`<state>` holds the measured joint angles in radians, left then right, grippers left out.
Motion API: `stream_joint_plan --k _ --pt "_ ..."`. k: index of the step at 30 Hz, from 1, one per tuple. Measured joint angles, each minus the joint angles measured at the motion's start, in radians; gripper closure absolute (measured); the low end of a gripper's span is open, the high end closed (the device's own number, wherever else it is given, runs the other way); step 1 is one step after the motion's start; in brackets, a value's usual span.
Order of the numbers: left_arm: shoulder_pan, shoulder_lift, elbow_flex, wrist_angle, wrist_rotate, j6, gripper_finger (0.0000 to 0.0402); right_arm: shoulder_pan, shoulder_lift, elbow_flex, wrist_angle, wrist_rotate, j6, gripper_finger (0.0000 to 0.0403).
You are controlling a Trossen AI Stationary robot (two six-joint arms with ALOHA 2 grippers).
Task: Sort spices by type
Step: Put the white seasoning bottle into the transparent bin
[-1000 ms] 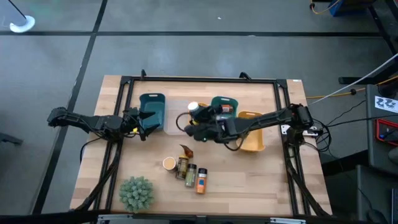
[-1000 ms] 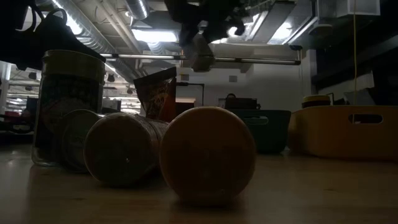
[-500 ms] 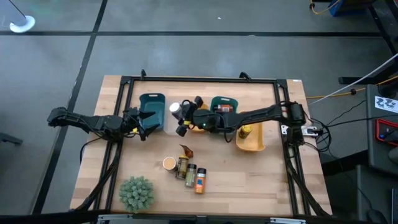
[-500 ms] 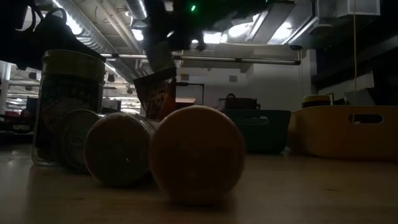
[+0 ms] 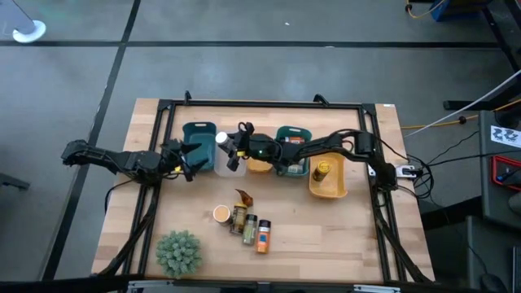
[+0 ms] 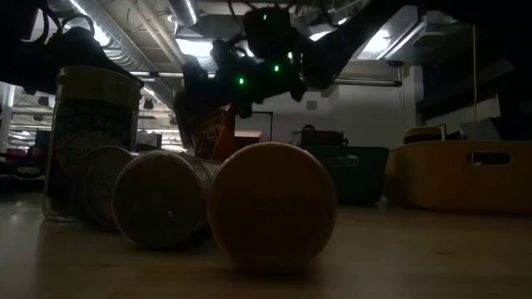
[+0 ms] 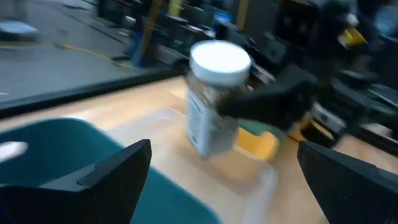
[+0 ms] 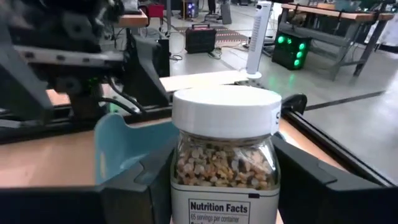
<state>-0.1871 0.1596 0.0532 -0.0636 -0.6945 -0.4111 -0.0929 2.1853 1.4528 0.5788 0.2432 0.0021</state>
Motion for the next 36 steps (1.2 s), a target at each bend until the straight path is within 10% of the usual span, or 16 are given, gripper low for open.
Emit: stream_joint_plan --k 9,36 --pt "0.025 0.000 -0.001 -0.001 -0.303 -0.017 0.0012 -0.007 0.018 0.000 0.000 -0.094 -0.010 0.0197" --pt "0.097 0.568 0.017 0.451 -0.159 -0.147 0.0038 -0.006 0.018 0.001 -0.016 -0.183 -0.041 0.0196"
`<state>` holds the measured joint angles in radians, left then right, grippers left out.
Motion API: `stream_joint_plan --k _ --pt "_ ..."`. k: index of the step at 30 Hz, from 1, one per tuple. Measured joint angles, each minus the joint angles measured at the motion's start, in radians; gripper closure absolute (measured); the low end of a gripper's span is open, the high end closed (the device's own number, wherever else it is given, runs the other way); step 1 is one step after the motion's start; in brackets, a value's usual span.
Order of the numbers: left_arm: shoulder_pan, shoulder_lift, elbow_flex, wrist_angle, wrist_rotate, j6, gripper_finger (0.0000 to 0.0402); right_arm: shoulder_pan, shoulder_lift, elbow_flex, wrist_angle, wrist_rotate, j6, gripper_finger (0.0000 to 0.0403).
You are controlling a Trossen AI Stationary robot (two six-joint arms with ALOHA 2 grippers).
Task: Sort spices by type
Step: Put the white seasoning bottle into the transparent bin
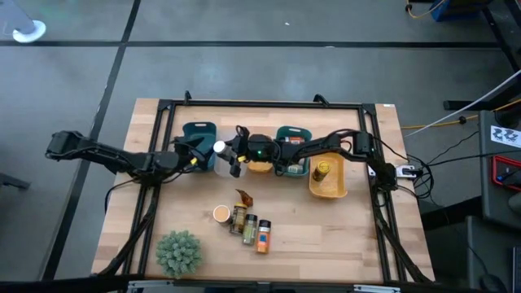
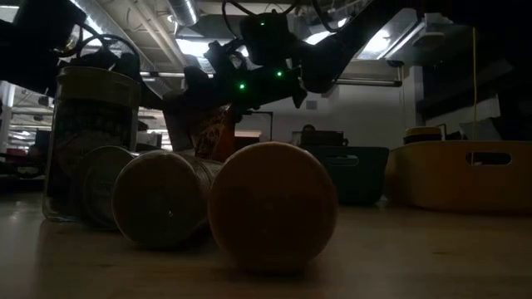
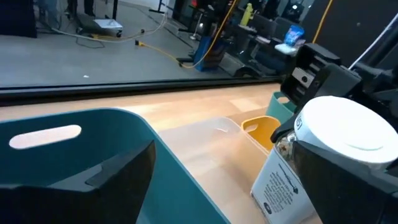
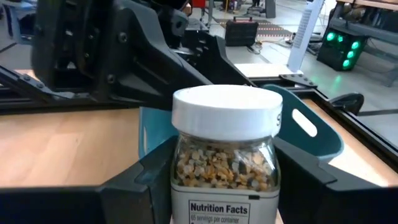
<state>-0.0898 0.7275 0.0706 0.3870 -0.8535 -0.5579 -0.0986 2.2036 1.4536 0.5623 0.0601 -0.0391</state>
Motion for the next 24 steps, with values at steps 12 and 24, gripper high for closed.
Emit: stream_joint_plan --k 12,24 --pt "-0.002 0.160 0.040 0.014 0.049 -0.022 0.0039 0.000 0.000 0.001 -0.137 0.026 -0.001 0.0178" --pt "-0.002 0.202 0.040 -0.026 0.065 0.014 0.0039 -0.001 0.000 0.001 -0.183 0.027 -0.001 0.0182"
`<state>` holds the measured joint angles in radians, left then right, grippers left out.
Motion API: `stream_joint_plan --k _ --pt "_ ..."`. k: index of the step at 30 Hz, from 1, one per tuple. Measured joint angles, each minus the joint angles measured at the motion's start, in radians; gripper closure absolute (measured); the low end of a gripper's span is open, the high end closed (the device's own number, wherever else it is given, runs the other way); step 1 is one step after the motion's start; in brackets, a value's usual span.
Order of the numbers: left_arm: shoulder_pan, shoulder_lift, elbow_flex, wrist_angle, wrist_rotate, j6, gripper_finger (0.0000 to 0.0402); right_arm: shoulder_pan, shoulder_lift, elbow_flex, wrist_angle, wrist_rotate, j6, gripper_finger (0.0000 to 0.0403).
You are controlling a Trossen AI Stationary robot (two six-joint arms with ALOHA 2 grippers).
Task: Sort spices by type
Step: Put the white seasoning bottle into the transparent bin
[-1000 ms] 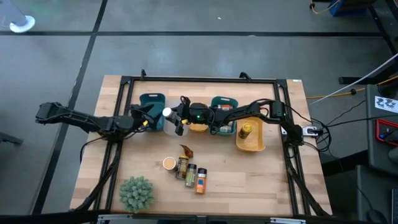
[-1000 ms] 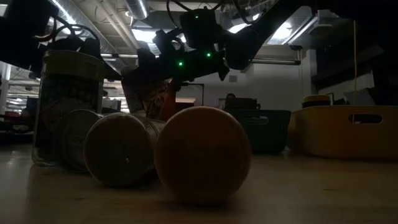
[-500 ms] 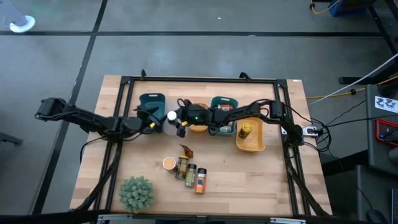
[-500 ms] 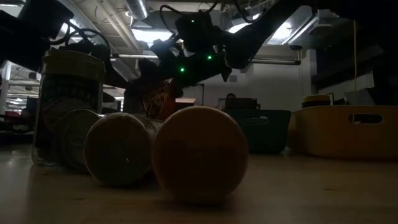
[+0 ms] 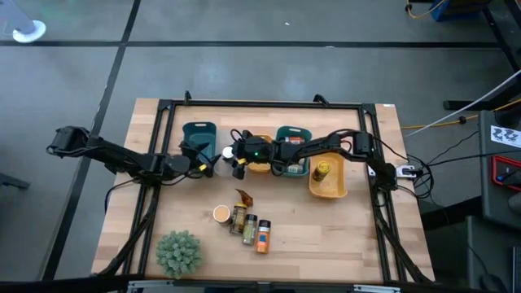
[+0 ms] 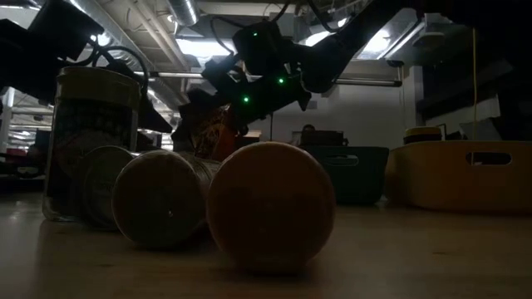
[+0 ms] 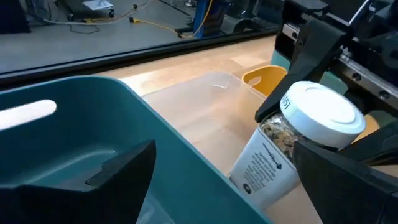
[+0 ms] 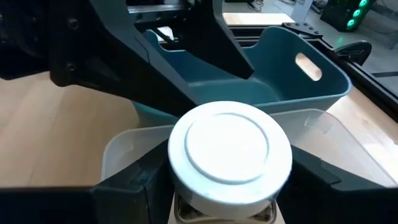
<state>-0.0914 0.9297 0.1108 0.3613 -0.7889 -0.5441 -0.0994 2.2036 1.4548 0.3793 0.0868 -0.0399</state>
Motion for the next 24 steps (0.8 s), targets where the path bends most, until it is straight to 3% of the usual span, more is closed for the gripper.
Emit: stream_joint_plan --k 19,24 --pt "0.001 -0.002 0.000 -0.006 0.009 0.046 0.0039 0.001 0.000 0.000 -0.061 0.015 0.010 0.0181" --pt "0.001 -0.003 0.000 -0.006 0.010 0.046 0.0039 0.001 0.000 0.000 -0.064 0.037 0.006 0.0159"
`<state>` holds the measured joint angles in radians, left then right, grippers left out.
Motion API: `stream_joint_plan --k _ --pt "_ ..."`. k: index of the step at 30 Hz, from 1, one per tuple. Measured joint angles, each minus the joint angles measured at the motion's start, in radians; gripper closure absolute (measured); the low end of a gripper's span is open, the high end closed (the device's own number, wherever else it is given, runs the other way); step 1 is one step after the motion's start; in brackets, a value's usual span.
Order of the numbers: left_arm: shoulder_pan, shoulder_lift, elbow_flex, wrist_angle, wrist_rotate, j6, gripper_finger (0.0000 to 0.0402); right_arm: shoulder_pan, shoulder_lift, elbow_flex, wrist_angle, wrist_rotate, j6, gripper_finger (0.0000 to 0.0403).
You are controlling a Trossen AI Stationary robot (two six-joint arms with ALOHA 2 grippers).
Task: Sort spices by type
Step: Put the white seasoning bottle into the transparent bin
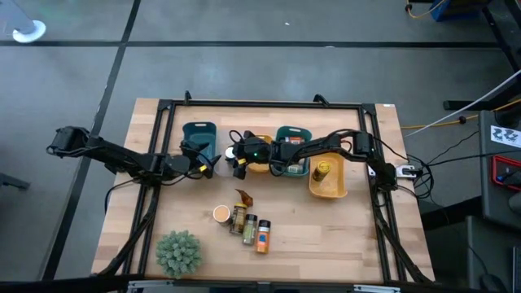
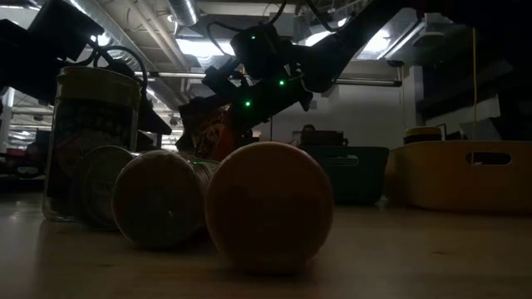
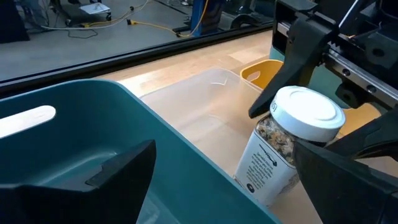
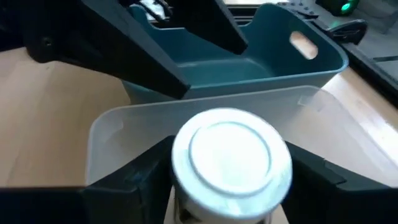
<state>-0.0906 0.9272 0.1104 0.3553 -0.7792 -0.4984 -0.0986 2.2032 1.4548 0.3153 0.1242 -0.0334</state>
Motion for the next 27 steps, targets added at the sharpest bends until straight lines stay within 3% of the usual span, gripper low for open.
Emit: stream_joint_plan --k 7,14,27 --pt "0.000 0.000 0.000 0.000 0.000 0.000 0.0039 0.000 0.000 0.000 -0.003 0.005 0.002 0.0123" --pt "0.000 -0.024 -0.002 -0.002 0.026 0.001 0.0039 0.000 -0.005 0.019 -0.031 0.005 0.002 0.0116" --pt "-0.001 -0.214 -0.002 0.002 0.274 0.111 0.0039 0.000 -0.006 0.210 -0.397 0.004 0.002 0.0116"
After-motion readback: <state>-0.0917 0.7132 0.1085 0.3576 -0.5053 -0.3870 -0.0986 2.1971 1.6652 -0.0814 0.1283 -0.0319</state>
